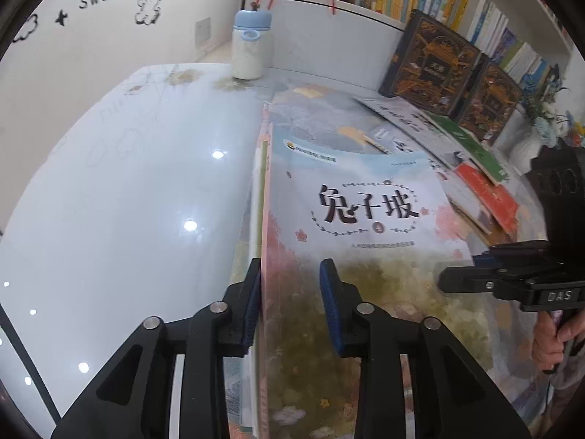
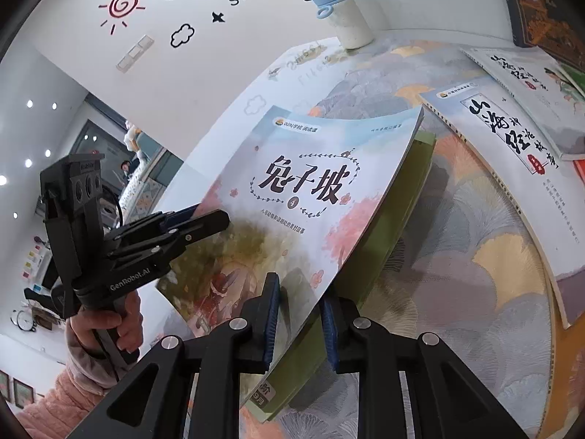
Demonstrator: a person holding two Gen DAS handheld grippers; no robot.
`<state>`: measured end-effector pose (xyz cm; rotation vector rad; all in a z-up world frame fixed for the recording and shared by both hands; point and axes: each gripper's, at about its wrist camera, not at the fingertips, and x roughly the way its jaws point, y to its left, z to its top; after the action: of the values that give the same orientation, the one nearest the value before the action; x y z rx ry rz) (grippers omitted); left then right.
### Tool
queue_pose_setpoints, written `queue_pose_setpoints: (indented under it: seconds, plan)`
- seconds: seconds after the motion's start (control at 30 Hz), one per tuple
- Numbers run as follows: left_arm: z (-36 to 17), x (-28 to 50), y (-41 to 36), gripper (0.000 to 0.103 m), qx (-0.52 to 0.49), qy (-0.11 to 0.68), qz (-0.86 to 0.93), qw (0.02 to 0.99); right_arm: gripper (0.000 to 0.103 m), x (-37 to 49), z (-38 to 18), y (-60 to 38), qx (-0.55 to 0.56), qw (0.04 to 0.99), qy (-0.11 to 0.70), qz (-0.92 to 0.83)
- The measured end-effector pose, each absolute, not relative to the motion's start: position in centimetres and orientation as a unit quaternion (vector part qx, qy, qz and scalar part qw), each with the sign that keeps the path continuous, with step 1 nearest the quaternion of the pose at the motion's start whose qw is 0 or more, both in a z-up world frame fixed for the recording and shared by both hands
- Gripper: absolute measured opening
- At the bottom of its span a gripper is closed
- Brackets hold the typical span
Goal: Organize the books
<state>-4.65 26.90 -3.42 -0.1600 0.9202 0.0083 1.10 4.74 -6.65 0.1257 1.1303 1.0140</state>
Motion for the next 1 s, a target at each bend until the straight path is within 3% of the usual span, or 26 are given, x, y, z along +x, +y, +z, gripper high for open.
queue_pose_setpoints:
  seconds: [0.17, 0.33, 0.4, 0.73, 1.0]
  plan:
    - [-3.7, -4.7, 27.4, 0.034, -0.094, 0.448, 0.013, 0.889, 0.025, 1.7, -7.4, 3.9, 0.117, 0.706, 0.522, 0.465]
    - [-3.6, -4.8, 28.2, 0.034, -0.114, 0.448, 0.031, 0.886, 0.050, 1.8, -7.6, 3.3, 0.174, 0.677, 0.533, 0.477]
    - [-3.4, -4.9, 28.5, 0.034, -0.132, 0.445, 0.033, 0.885, 0.053, 1.6, -7.4, 3.2, 0.172, 0.678, 0.530, 0.479]
    - [-1.9, -4.3, 27.0, 0.036, -0.158, 0.437, 0.026, 0.885, 0.053, 1.7, -6.2, 0.4, 0.165, 0.705, 0.501, 0.474]
    - [-0.2, -1.3, 20.8, 0.036, -0.140, 0.430, -0.012, 0.892, 0.053, 3.3, -3.8, -5.6, 0.189, 0.747, 0.448, 0.453]
